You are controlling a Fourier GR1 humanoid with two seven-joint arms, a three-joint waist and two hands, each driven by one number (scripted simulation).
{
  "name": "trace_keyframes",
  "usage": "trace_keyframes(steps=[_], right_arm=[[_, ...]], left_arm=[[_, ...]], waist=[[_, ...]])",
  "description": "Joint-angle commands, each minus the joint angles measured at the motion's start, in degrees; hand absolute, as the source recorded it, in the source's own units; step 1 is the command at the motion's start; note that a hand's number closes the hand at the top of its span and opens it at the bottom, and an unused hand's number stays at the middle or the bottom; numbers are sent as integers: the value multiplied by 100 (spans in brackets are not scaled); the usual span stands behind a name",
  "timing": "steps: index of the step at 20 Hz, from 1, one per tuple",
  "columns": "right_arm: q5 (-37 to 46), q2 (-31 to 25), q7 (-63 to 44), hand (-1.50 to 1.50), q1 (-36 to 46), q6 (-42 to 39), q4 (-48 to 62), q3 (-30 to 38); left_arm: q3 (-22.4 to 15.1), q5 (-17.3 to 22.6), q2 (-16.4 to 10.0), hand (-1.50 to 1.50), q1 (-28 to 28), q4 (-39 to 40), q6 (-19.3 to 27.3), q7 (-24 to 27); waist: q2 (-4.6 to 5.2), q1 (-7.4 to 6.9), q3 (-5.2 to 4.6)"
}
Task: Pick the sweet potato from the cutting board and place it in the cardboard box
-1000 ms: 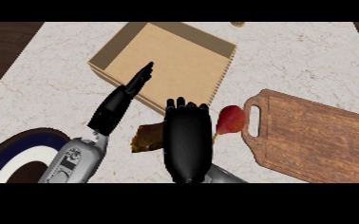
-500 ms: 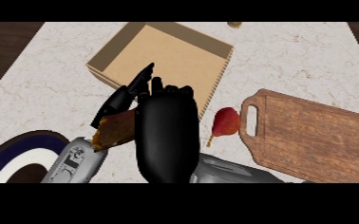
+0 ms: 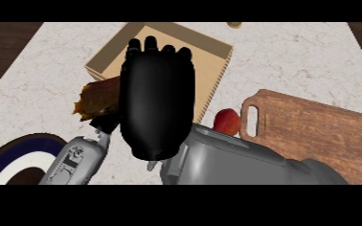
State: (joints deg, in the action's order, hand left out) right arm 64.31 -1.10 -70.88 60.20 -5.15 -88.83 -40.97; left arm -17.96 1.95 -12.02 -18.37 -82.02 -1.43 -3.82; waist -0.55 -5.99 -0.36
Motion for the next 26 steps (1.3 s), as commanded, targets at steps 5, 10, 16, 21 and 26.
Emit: trace_keyframes(steps=[5, 10, 16, 21, 26], right_arm=[[-459, 105, -1433, 150, 992, 342, 1018, 435], [-728, 105, -1433, 150, 1628, 646, 1606, 849], [-793, 105, -1146, 150, 1965, 833, 2620, 955], [-944, 105, -720, 150, 2063, 1159, 3622, 898], [-1236, 106, -617, 150, 1976, 1515, 4284, 788]], left_arm=[[-26, -46, 31, 0, -26, -135, 15, -97], [45, -11, 12, 0, 28, -62, -27, 35], [109, -67, 46, 0, 96, -128, 100, -18], [296, 76, -198, 0, 145, -177, -155, 87], [128, -56, -24, 0, 45, -344, -57, -87]], waist=[[54, 17, 9], [75, -20, 4], [98, 146, 13], [148, 75, 9], [158, 3, 13]])
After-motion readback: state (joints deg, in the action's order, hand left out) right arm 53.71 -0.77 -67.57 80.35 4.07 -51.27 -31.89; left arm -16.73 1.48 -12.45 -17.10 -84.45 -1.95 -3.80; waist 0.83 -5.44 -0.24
